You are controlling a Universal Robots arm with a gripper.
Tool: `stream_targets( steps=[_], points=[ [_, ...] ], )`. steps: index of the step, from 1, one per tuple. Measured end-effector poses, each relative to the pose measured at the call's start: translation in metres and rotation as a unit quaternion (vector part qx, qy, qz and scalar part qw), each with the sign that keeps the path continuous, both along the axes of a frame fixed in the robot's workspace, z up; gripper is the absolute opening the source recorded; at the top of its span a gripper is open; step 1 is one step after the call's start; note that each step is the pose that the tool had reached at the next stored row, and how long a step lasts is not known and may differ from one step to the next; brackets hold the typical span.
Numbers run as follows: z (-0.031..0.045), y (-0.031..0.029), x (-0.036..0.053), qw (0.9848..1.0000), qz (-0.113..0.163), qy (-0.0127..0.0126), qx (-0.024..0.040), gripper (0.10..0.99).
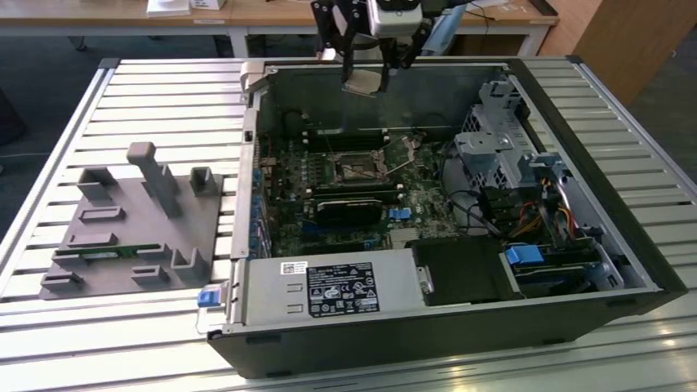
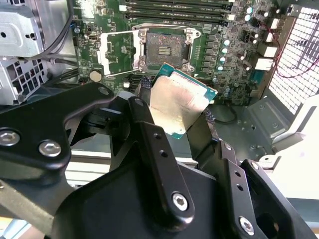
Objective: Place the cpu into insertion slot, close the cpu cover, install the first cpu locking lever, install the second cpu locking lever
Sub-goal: 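Place the cpu into insertion slot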
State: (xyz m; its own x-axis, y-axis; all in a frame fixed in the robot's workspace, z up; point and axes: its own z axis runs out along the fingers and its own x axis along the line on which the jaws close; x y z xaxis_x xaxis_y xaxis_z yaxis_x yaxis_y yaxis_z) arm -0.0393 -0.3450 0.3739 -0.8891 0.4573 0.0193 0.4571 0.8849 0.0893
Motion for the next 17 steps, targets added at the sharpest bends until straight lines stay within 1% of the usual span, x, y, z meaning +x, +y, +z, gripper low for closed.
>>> stream_targets(
  steps=[17],
  points=[
    [0.0,0.0001,0.0,0.9997,-0.026,0.0,0.0,0.541]
  ],
)
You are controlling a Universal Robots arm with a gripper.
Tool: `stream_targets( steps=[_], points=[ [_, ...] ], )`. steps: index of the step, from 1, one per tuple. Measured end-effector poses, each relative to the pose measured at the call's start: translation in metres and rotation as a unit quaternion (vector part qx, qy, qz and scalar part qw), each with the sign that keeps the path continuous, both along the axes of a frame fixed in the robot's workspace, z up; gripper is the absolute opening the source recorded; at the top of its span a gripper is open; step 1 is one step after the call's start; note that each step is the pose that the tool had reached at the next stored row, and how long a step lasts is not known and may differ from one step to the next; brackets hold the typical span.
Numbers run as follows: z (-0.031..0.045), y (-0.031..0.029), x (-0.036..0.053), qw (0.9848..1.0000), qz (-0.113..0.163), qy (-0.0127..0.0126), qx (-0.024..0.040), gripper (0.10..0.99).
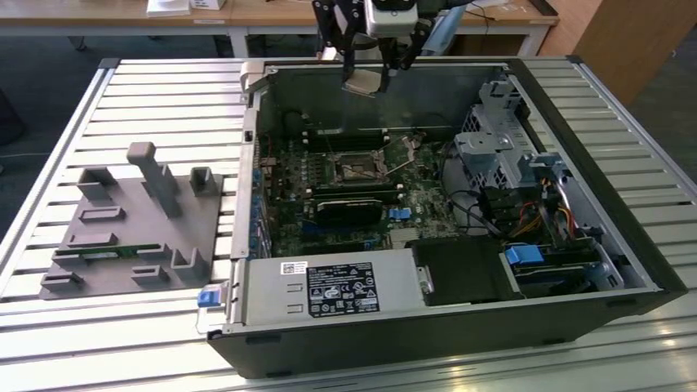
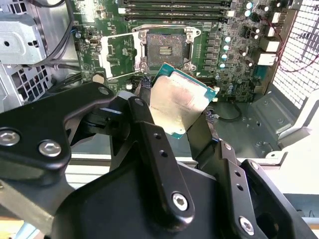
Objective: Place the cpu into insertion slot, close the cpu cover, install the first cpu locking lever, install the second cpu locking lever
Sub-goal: 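Place the cpu into insertion slot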
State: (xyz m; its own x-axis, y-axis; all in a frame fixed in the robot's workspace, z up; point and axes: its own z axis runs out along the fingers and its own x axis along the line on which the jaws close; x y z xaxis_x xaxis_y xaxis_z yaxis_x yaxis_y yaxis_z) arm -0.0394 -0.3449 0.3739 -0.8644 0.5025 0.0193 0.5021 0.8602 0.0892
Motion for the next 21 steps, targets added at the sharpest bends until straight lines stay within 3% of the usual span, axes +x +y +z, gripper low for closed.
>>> stream_targets(
  steps=[21],
  points=[
    [-0.0003,0.0002,0.0,0.9995,-0.033,0.0,0.0,0.541]
  ],
)
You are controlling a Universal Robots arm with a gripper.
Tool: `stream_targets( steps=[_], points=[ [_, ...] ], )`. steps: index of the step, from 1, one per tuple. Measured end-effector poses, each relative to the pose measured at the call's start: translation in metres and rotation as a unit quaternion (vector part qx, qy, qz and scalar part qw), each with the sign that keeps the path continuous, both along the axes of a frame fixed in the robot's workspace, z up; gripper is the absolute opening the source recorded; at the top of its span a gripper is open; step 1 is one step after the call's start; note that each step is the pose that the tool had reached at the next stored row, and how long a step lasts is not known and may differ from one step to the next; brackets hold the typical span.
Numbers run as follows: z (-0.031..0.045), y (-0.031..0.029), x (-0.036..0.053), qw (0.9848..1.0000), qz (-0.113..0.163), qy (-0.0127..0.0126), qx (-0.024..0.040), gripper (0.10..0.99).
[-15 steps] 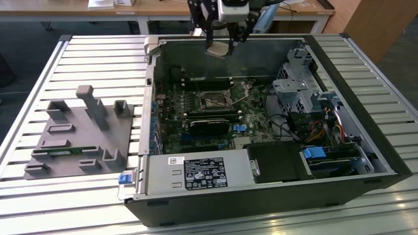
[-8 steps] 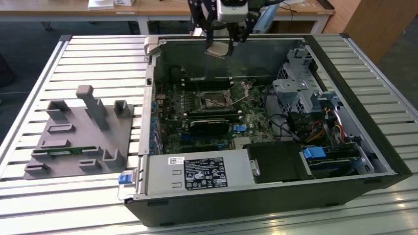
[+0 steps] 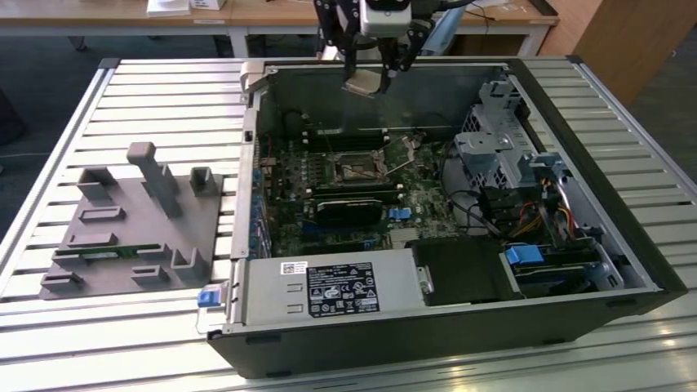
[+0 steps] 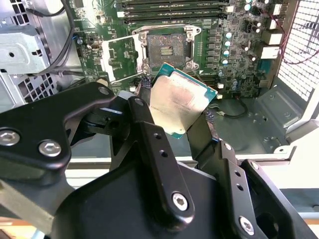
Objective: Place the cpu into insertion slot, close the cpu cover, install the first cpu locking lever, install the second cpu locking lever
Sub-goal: 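Place the cpu into insertion slot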
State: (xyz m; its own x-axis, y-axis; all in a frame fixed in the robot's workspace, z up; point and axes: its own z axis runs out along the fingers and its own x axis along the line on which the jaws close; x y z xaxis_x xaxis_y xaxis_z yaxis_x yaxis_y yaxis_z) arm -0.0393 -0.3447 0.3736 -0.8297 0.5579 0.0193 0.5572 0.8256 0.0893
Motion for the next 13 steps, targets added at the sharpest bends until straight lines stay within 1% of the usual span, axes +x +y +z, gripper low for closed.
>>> stream_targets(
  steps=[4,7,10,13],
  points=[
    [-0.0016,0.0002,-0.0001,1.0,-0.003,0.0,-0.0002,0.541],
    [-0.0034,0.0003,0.0,0.9997,-0.024,0.0,-0.0005,0.541],
    [-0.005,0.0003,0.0,0.9987,-0.051,0.0,-0.0005,0.541],
    [-0.0065,0.0003,0.0,0.997,-0.077,0.0001,-0.0005,0.541]
  ],
)
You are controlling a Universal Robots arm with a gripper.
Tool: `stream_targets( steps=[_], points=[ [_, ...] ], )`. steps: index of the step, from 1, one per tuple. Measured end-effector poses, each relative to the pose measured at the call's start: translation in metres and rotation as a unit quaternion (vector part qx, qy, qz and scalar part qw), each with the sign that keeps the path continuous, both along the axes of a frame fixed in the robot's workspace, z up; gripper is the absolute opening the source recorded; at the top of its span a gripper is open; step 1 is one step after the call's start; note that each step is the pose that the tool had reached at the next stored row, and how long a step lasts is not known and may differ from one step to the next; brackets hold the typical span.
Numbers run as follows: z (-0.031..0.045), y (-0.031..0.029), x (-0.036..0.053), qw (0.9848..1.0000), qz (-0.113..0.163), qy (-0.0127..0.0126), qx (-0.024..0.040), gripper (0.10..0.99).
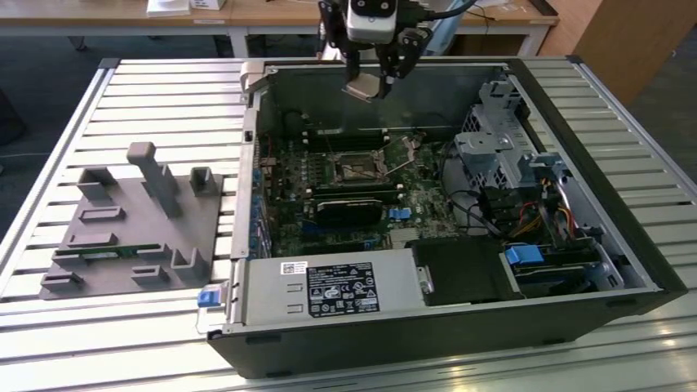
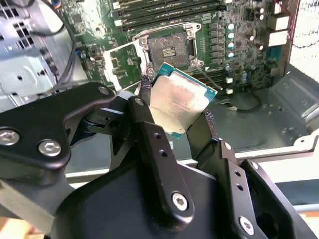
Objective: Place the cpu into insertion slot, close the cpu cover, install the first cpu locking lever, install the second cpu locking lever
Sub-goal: 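Place the cpu into insertion slot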
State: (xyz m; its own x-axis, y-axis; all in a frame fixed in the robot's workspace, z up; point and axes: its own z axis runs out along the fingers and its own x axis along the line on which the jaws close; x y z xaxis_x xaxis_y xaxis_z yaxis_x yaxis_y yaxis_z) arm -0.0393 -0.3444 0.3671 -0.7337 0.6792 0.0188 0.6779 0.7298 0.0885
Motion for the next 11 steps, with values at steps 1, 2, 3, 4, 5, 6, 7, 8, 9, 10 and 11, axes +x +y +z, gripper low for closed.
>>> stream_targets(
  steps=[1,2,3,4,5,6,7,8,9,10,11],
  points=[
    [-0.0004,0.0,0.0,1.0,-0.006,0.0,0.0,0.541],
    [-0.0008,0.0,0.0,0.9999,-0.012,0.0,0.0,0.541],
    [-0.0013,0.0,0.0,0.9999,-0.017,0.0,0.0,0.541],
    [-0.0016,0.0,0.0,0.9998,-0.019,0.0,0.0,0.541],
    [-0.002,0.0,0.0,0.9998,-0.021,0.0,0.0,0.541],
    [-0.0026,0.0,0.0,0.9998,-0.021,0.0,0.0,0.541],
    [-0.0031,0.0,0.0,0.9998,-0.021,0.0,0.0,0.541],
    [-0.0035,0.0,0.0,0.9998,-0.021,0.0,-0.0001,0.541],
    [-0.0037,0.0,0.0,0.9998,-0.021,0.0002,-0.0001,0.541],
    [-0.0038,0.0,-0.0001,0.9998,-0.021,0.0004,-0.0002,0.541],
    [-0.004,0.0,-0.0001,0.9998,-0.021,0.0004,-0.0001,0.541]
  ],
)
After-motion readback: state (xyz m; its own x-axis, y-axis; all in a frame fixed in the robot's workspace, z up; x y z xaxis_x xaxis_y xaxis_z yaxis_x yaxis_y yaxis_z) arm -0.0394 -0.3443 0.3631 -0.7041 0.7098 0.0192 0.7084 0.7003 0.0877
